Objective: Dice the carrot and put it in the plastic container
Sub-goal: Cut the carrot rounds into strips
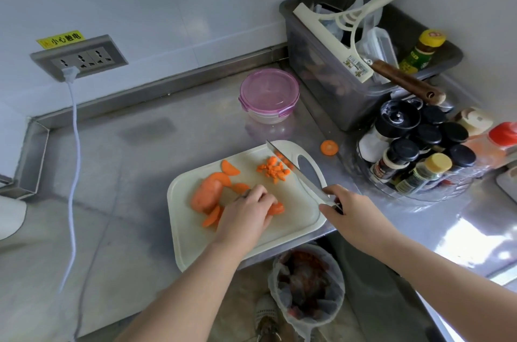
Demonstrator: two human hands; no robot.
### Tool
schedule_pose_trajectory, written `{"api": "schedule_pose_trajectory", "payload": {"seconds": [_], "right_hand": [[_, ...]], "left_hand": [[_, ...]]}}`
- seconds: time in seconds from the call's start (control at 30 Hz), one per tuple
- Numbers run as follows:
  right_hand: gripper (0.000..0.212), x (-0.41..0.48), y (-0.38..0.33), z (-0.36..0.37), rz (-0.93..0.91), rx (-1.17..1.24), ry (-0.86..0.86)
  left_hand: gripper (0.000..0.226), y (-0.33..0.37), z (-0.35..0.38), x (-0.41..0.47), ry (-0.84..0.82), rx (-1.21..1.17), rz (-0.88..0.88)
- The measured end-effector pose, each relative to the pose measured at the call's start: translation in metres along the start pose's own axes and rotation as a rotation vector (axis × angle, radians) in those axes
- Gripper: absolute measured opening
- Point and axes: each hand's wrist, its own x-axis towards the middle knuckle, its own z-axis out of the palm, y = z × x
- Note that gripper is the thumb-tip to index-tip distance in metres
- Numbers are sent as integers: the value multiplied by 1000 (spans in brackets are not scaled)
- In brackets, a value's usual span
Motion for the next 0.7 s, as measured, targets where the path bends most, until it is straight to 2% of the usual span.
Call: {"api": "schedule_pose_trajectory", "payload": {"seconds": [0.1,0.2,0.27,0.37,0.7], "right_hand": [[31,-7,4,7,-5,-16,-58],[29,-14,6,12,-11,0,-89],[28,-17,7,14,-17,-9,-104],[30,-19,5,17,-28,-53,-132],[30,-13,-2,27,-46,-56,-171]], "left_hand": [[27,7,-7,-7,-67,-27,-148],[43,15,-6,-7,-47,-106,-378],[54,22,-2,-3,-35,-176,-460],[59,30,5,3,-48,-197,-526],[54,22,9,19,83,-323,-601]]}}
